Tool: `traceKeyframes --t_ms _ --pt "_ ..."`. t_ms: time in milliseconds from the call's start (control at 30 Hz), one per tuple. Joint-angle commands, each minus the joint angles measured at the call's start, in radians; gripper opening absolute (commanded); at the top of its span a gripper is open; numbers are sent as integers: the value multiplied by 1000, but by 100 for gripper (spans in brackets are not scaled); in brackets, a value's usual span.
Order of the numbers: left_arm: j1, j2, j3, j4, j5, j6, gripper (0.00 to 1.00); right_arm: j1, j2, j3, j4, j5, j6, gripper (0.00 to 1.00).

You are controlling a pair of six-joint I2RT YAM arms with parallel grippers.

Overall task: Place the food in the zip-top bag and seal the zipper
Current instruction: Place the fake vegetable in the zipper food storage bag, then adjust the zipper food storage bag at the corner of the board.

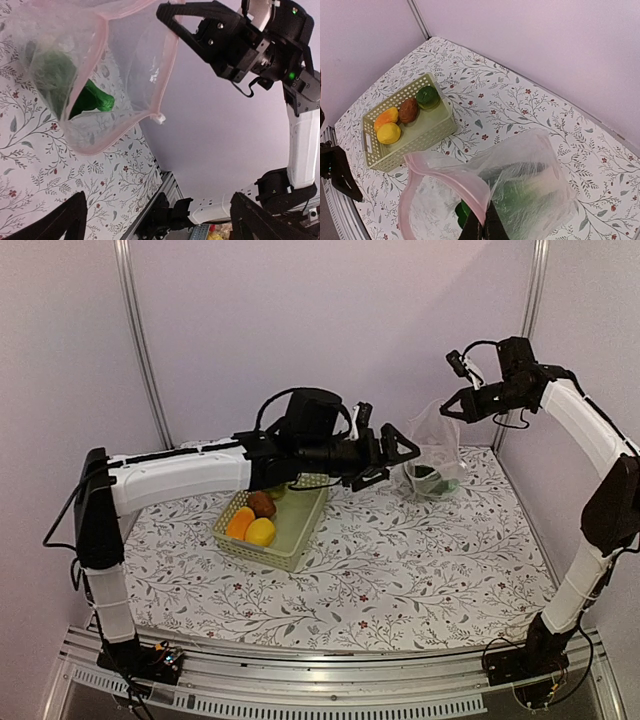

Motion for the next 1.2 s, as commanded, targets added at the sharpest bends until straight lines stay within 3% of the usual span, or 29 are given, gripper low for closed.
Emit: traceKeyframes --t_ms 0,100,333,533,667,767,833,933,1033,1167 --pt "-22 -144 -187 -82 -164 275 100 -33 -19 66 14 61 0 0" --pt "-50 -223 -304 17 -86 454 100 -34 -15 35 17 65 -5 0" --pt "-93 -384 -470 -19 -298 659 100 -88 12 40 42 90 7 0" --pt "-72 -463 -470 -226 -724 601 100 -228 41 236 37 135 54 0" --pt "-22 -473 -477 -330 -767 612 100 -235 19 231 48 82 54 0" --pt "19 -531 -628 -210 -821 544 100 -227 -6 148 80 -19 72 0" --pt "71 -586 -750 -79 -731 542 100 -205 -14 63 99 -26 73 0" --pt "126 -640 -836 -22 -659 560 99 -150 -21 -70 134 -50 65 0" --pt "148 -648 -839 -57 -611 598 91 -92 -33 -173 151 -67 50 0" --pt "168 -583 -755 -244 -618 576 84 -57 -34 -222 142 -58 13 0"
